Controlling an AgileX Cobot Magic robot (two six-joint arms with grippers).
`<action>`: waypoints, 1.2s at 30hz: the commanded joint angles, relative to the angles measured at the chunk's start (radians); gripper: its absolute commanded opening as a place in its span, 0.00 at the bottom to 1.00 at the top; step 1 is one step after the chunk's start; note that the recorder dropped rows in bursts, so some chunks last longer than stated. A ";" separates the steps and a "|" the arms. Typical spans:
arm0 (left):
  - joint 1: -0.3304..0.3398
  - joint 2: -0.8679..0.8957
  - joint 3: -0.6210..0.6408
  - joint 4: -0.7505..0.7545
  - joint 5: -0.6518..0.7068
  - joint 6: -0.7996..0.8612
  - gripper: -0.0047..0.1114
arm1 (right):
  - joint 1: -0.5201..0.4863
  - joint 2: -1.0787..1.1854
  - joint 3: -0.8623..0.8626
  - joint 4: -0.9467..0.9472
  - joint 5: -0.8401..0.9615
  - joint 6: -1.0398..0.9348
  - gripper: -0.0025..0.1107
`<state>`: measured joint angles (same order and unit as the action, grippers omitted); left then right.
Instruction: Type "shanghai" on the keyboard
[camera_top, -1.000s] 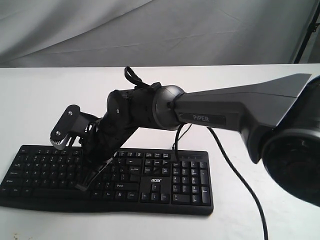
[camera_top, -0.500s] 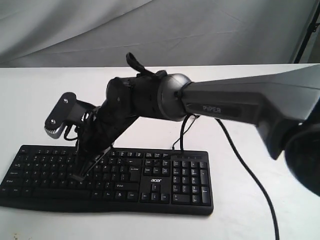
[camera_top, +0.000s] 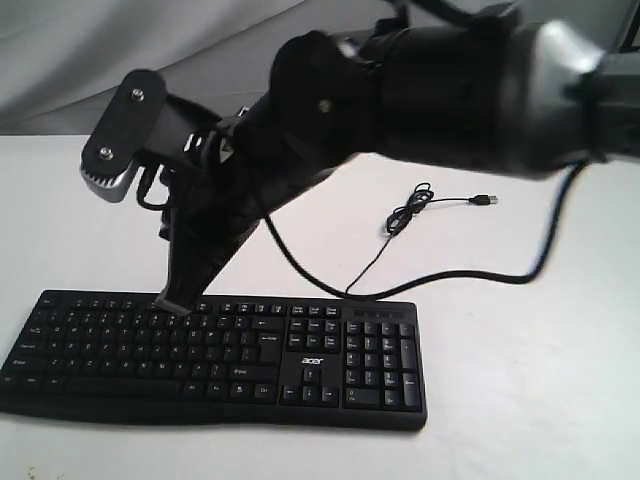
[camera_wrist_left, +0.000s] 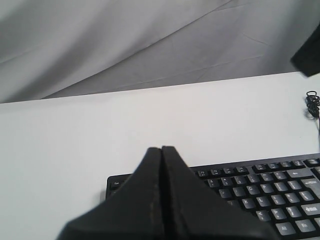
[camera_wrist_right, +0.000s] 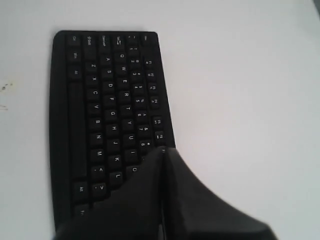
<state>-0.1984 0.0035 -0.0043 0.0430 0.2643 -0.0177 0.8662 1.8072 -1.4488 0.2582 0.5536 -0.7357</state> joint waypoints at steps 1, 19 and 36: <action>-0.004 -0.003 0.004 0.001 -0.005 0.000 0.04 | 0.002 -0.173 0.129 -0.002 -0.054 0.021 0.02; -0.004 -0.003 0.004 0.001 -0.005 0.000 0.04 | 0.002 -0.380 0.241 0.017 -0.042 0.141 0.02; -0.004 -0.003 0.004 0.001 -0.005 0.000 0.04 | -0.138 -0.472 0.305 0.032 -0.318 0.562 0.02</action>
<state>-0.1984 0.0035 -0.0043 0.0430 0.2643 -0.0177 0.7830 1.3683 -1.1852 0.3055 0.2523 -0.1875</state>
